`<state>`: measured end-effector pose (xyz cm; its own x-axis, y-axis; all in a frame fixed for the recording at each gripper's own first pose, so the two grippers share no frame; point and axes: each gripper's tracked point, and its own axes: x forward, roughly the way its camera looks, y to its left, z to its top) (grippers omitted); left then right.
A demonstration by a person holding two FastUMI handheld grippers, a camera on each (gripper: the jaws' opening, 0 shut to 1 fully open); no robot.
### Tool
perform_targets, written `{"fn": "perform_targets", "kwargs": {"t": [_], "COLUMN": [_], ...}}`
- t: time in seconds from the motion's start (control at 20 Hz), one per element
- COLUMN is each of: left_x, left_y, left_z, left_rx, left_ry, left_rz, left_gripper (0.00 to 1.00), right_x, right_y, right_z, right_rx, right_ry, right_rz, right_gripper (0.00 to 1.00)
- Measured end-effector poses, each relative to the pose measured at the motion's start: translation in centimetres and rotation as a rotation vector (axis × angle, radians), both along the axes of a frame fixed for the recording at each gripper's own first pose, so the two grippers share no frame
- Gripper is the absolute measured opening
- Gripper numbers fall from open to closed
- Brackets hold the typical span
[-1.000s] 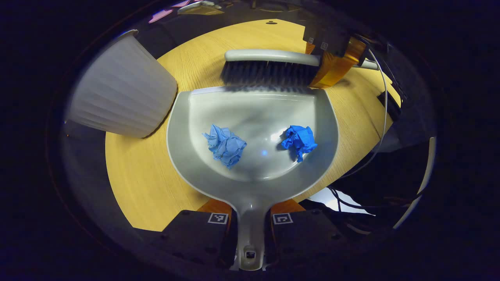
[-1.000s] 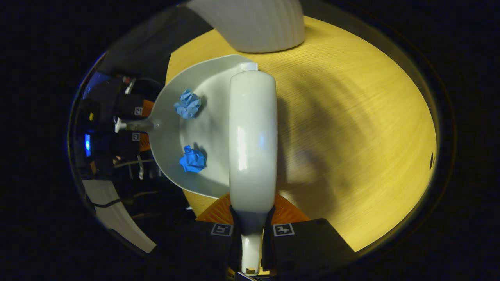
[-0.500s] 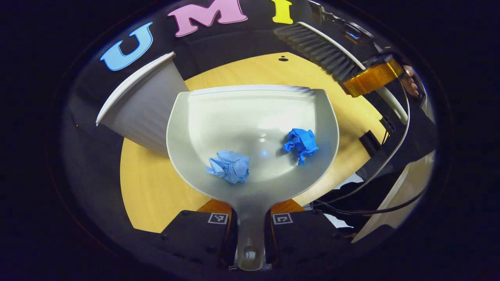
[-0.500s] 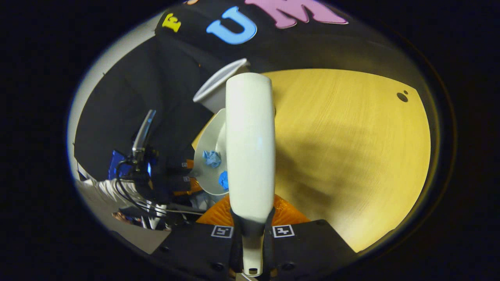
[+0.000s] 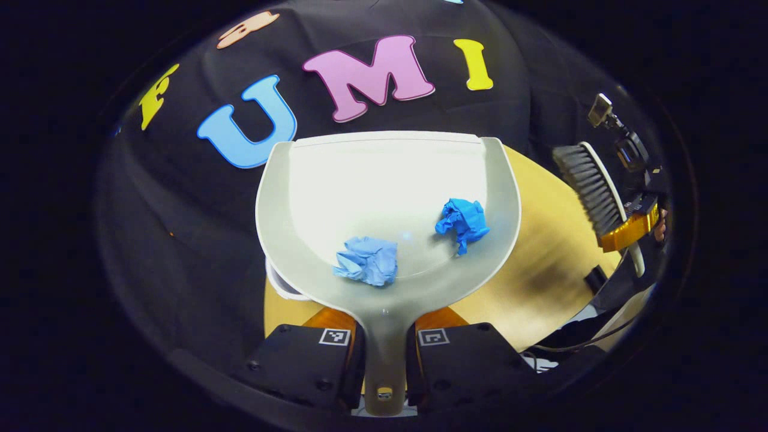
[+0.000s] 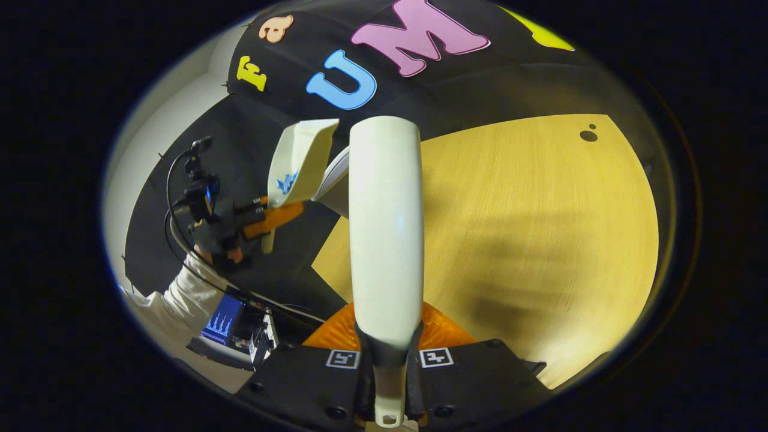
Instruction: Pick up the small broom and dustpan from the desktop, sweep the trash into the dustpan with the broom, and then empty the trash into the garbage bin.
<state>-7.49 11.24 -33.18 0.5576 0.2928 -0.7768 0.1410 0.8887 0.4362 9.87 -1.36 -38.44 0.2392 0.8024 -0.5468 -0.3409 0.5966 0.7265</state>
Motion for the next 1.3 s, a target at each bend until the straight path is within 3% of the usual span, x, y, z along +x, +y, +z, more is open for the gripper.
{"fn": "perform_targets", "kwargs": {"t": [0.35, 0.55, 0.9, 1.3], "left_x": [-1.3, -1.0, -0.3, 0.6], "left_y": [1.8, 1.7, 1.2, 1.9], "left_z": [-0.5, -0.3, 0.8, 3.0], "left_rx": [0.383, 0.535, 0.833, 1.263], "left_ry": [0.137, 0.225, 0.355, 0.466], "left_rz": [0.046, 0.056, -0.092, -0.359], "left_gripper": [0.25, 0.24, 0.25, 0.24], "right_x": [-0.4, -0.1, 0.6, 0.2], "right_y": [0.3, -0.2, -1.0, -1.7], "right_z": [-0.7, -1.3, -1.9, -2.9], "right_rx": [0.003, 0.001, 0.007, -0.016], "right_ry": [0.016, 0.033, 0.062, 0.074], "right_rz": [0.003, -0.007, -0.047, -0.072], "right_gripper": [0.22, 0.21, 0.21, 0.21]}}
